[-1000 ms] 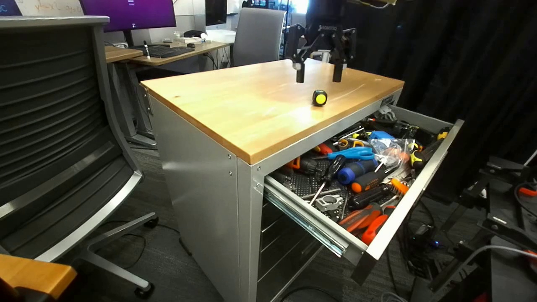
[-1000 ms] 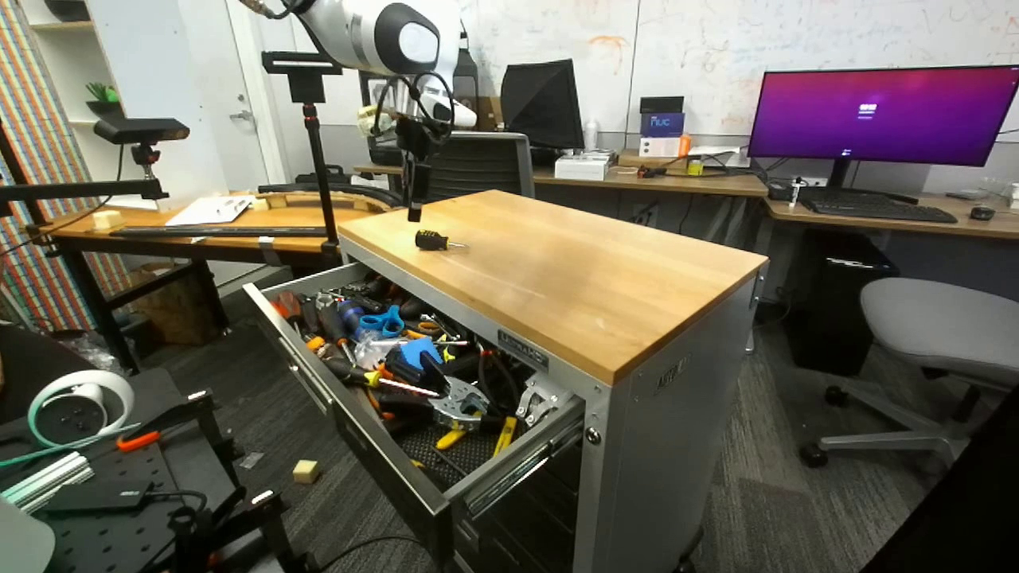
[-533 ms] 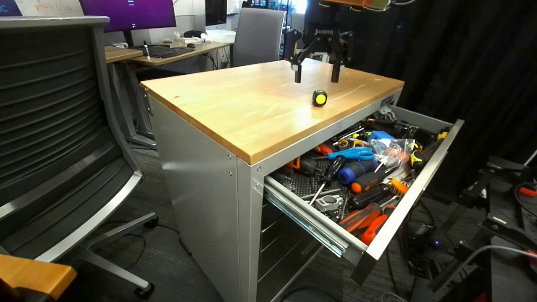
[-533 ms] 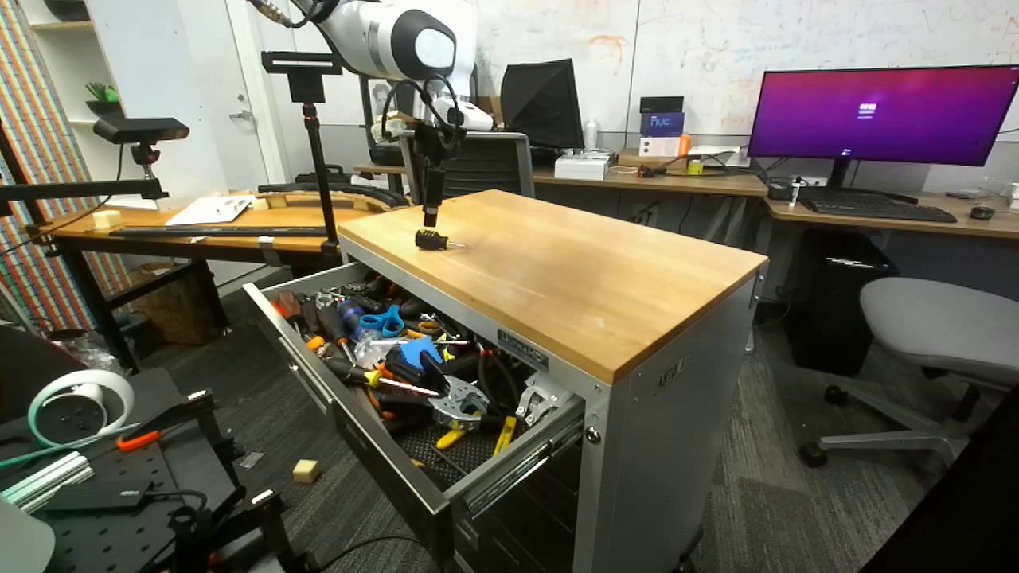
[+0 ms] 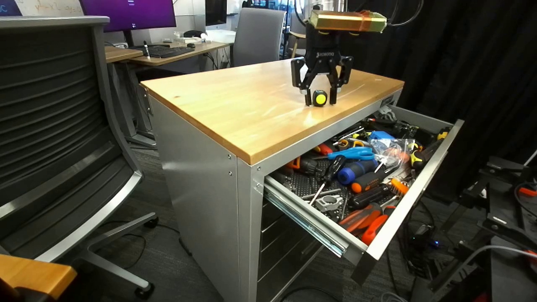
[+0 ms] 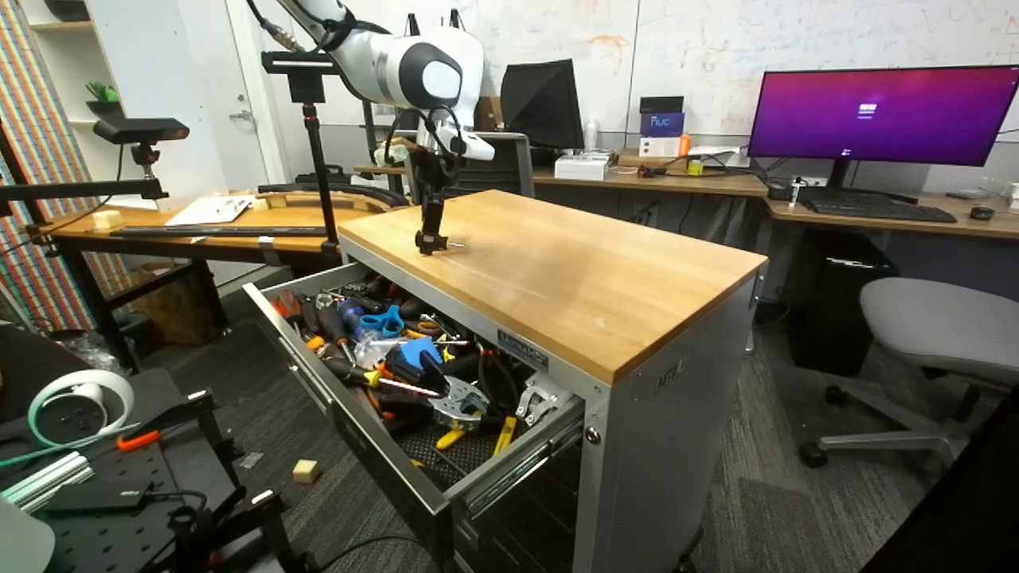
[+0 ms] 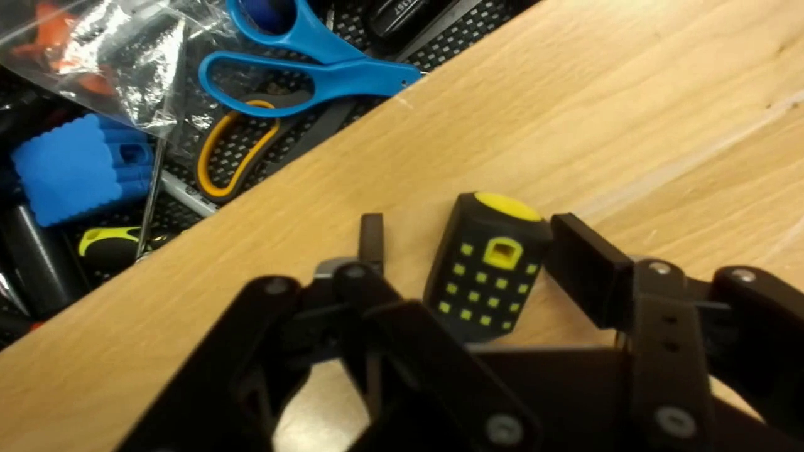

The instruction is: Put the screwdriver in the drawer and close it

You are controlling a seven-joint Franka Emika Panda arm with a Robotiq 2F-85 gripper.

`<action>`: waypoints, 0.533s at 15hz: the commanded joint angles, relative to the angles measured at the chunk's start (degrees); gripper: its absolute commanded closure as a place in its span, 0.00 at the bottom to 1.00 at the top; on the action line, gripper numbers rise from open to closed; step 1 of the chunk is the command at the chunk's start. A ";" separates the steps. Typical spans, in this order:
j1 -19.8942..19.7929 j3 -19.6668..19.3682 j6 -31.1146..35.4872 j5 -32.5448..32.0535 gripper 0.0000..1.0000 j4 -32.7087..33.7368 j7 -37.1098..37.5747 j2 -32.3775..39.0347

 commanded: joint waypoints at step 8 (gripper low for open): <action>-1.39 0.12 -1.14 2.46 0.88 -2.04 -8.83 -1.63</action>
